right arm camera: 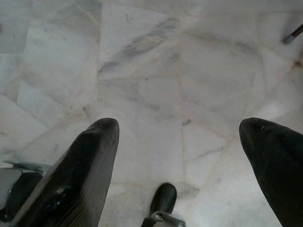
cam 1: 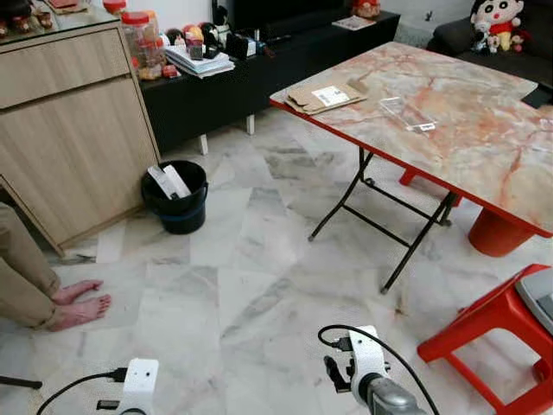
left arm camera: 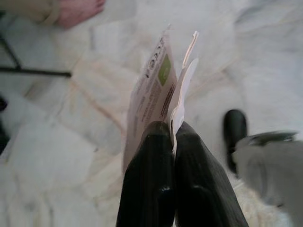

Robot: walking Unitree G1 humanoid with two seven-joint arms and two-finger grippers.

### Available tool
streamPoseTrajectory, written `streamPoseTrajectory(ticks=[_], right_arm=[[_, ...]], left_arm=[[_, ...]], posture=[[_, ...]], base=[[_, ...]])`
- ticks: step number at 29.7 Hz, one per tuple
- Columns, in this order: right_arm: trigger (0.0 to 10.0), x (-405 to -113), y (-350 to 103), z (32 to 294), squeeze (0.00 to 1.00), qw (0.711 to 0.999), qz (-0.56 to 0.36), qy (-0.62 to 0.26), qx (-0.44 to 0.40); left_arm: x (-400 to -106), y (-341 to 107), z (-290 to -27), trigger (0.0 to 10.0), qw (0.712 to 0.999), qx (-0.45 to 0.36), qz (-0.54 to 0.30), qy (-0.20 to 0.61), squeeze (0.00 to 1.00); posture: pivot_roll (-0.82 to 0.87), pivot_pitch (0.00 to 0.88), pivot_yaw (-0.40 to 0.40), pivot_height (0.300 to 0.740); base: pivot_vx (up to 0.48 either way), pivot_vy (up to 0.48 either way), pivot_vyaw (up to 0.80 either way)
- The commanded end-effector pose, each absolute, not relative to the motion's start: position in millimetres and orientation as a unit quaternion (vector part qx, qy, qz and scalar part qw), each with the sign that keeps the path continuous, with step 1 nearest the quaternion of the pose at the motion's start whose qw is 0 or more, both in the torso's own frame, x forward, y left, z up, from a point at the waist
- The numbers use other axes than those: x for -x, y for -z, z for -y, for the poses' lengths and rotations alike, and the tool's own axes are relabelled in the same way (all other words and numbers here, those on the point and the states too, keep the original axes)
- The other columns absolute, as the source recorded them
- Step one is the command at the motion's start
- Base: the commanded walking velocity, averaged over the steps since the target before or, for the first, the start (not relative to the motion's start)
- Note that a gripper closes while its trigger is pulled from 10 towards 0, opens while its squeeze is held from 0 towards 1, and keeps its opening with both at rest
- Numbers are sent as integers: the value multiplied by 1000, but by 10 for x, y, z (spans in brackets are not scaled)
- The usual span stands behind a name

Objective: Picking trash to rubbish bin

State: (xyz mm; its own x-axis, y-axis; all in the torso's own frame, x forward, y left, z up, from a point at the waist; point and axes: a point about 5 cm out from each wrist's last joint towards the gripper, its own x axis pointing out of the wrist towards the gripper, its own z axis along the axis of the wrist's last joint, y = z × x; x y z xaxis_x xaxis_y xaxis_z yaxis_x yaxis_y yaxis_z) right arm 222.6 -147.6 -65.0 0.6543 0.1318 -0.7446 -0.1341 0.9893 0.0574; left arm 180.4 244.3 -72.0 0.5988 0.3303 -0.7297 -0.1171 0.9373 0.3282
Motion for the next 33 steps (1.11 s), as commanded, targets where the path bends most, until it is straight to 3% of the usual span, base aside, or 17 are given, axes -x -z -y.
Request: streamPoseTrajectory(ticks=[1,9,33], right_arm=[[10000,-2202,668,1483,0,905,-418,-71,0],[10000,-2167,688,1486,0,907,-418,-43,-21],[10000,-1994,782,1491,0,901,-432,-21,-23]], left_arm=[[-1724,758,-2467,10000,875,-126,-448,-133,0],[-1745,744,-2489,10000,871,-159,-452,-107,0],[-1699,734,-2581,10000,867,-180,-453,-103,0]], posture=[[152,0,-52,740],[148,0,-16,740],[160,22,25,740]], base=[[289,0,0],[292,0,439],[324,0,0]])
